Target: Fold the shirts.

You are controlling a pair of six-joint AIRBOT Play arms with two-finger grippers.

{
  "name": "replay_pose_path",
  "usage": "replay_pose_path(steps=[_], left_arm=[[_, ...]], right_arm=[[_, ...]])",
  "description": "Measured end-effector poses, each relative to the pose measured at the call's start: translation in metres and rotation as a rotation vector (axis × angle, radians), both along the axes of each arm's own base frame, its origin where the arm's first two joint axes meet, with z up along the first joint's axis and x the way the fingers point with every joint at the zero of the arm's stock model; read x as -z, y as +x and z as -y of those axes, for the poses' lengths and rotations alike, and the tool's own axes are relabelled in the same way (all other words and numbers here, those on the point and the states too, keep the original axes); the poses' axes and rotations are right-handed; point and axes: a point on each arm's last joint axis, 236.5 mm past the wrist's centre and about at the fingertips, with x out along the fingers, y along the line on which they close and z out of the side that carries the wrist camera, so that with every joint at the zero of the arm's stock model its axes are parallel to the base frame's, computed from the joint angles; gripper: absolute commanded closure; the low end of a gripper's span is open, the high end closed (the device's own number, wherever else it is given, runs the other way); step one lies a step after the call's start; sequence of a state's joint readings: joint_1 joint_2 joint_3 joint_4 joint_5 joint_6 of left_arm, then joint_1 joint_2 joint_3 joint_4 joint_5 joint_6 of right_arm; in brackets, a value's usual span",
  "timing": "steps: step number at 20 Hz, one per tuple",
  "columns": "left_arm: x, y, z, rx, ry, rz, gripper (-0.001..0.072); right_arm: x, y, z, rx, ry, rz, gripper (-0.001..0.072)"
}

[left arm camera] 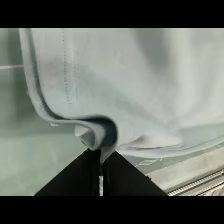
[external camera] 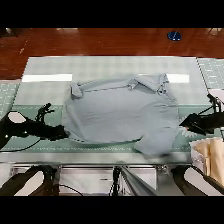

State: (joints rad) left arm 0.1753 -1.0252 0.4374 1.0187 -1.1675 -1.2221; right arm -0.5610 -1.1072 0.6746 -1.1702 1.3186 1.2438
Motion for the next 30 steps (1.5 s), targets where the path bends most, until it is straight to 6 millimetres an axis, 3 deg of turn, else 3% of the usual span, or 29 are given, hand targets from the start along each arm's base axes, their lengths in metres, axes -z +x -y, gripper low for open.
replay_pose_path(steps=[4, 6, 9, 11, 12, 14, 16, 18, 20, 22, 24, 25, 26, 28, 30], left_arm=[[-0.001, 0.0, 0.001, 0.004, -0.003, 0.002, 0.0682], [-0.001, 0.0, 0.001, 0.005, -0.007, 0.004, 0.0683], [-0.003, 0.002, 0.004, 0.011, -0.019, 0.017, 0.0683], [-0.01, 0.01, 0.005, 0.014, -0.028, 0.042, 0.0683], [-0.019, 0.018, 0.005, 0.017, -0.034, 0.074, 0.0684], [-0.052, 0.046, 0.004, 0.009, -0.055, 0.185, 0.0684], [-0.124, 0.093, -0.003, -0.033, -0.071, 0.414, 0.0684], [-0.233, 0.131, -0.018, -0.088, -0.052, 0.731, 0.0684], [-0.359, 0.135, -0.031, -0.129, 0.009, 1.063, 0.0684], [-0.475, 0.104, -0.033, -0.144, 0.095, 1.359, 0.0684], [-0.559, 0.055, -0.022, -0.148, 0.19, 1.576, 0.0684], [-0.591, 0.028, -0.013, -0.153, 0.233, 1.665, 0.0683], [-0.616, 0.001, -0.005, -0.156, 0.284, 1.731, 0.0684], [-0.643, -0.047, 0.009, -0.16, 0.386, 1.804, 0.0684], [-0.643, -0.08, 0.01, -0.175, 0.498, 1.784, 0.0683]], right_arm=[[0.022, 0.001, -0.011, 0.079, 0.032, 0.022, 0.0189], [0.032, 0.003, -0.017, 0.128, 0.057, 0.023, 0.0344], [0.044, 0.012, -0.03, 0.202, 0.135, 0.023, 0.0684], [0.039, 0.03, -0.04, 0.228, 0.203, 0.086, 0.0683], [0.026, 0.045, -0.046, 0.241, 0.252, 0.145, 0.0683], [-0.025, 0.08, -0.058, 0.239, 0.37, 0.31, 0.0683], [-0.105, 0.117, -0.06, 0.214, 0.436, 0.546, 0.0683], [-0.207, 0.138, -0.062, 0.151, 0.456, 0.811, 0.0684], [-0.322, 0.138, -0.067, 0.079, 0.419, 1.09, 0.0684], [-0.431, 0.113, -0.081, -0.002, 0.333, 1.339, 0.0684], [-0.517, 0.073, -0.1, -0.062, 0.197, 1.521, 0.0685], [-0.549, 0.051, -0.109, -0.084, 0.115, 1.581, 0.0685], [-0.577, 0.027, -0.118, -0.097, 0.013, 1.632, 0.0685], [-0.61, -0.017, -0.125, -0.091, -0.214, 1.686, 0.0686], [-0.621, -0.049, -0.12, -0.048, -0.409, 1.679, 0.0686]])
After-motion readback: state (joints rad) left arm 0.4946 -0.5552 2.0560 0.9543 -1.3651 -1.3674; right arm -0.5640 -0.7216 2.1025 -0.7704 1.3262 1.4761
